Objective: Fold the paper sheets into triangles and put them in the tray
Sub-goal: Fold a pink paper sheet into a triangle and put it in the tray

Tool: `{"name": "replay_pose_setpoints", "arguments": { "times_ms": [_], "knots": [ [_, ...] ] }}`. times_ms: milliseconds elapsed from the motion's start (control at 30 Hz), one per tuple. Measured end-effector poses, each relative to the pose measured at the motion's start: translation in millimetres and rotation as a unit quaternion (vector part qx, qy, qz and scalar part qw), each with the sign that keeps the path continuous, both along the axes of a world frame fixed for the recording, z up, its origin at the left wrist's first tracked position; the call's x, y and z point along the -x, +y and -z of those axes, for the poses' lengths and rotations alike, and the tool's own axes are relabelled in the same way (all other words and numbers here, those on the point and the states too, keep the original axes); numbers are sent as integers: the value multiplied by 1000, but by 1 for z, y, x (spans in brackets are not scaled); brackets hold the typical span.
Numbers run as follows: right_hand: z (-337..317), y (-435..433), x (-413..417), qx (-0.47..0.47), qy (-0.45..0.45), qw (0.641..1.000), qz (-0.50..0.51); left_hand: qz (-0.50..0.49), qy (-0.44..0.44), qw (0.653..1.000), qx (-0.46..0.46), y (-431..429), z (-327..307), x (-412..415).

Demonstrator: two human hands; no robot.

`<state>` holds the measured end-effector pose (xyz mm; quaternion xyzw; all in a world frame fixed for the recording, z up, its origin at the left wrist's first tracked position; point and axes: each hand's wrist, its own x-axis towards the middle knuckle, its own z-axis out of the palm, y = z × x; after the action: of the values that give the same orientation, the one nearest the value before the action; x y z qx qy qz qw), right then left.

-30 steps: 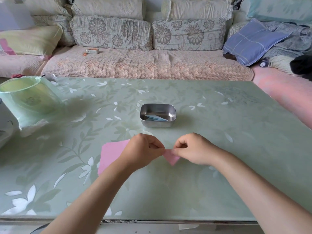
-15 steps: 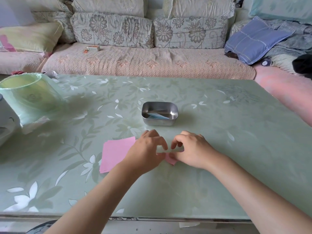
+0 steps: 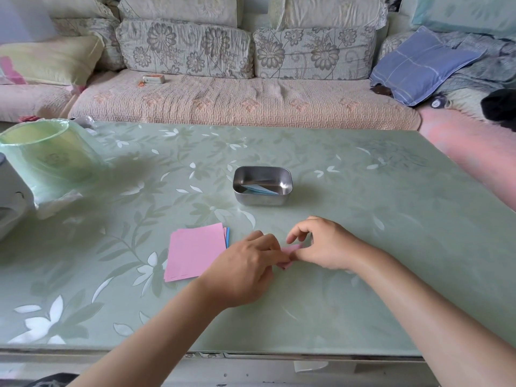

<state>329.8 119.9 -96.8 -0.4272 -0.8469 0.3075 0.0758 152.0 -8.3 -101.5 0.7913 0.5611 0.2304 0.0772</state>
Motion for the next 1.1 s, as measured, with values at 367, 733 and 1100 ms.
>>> {"name": "replay_pose_setpoints", "arguments": {
  "times_ms": [367,733,1100],
  "knots": [
    [-1,2,1,32,15,999,10,9,39,999,25,-4,-2,-1],
    [-5,13,0,75,30,994,74,-19,79,996,35,-1,1,-9],
    [0,10,0,34,11,996,78,-50,80,994,60,11,-1,-19]
  ]
}}
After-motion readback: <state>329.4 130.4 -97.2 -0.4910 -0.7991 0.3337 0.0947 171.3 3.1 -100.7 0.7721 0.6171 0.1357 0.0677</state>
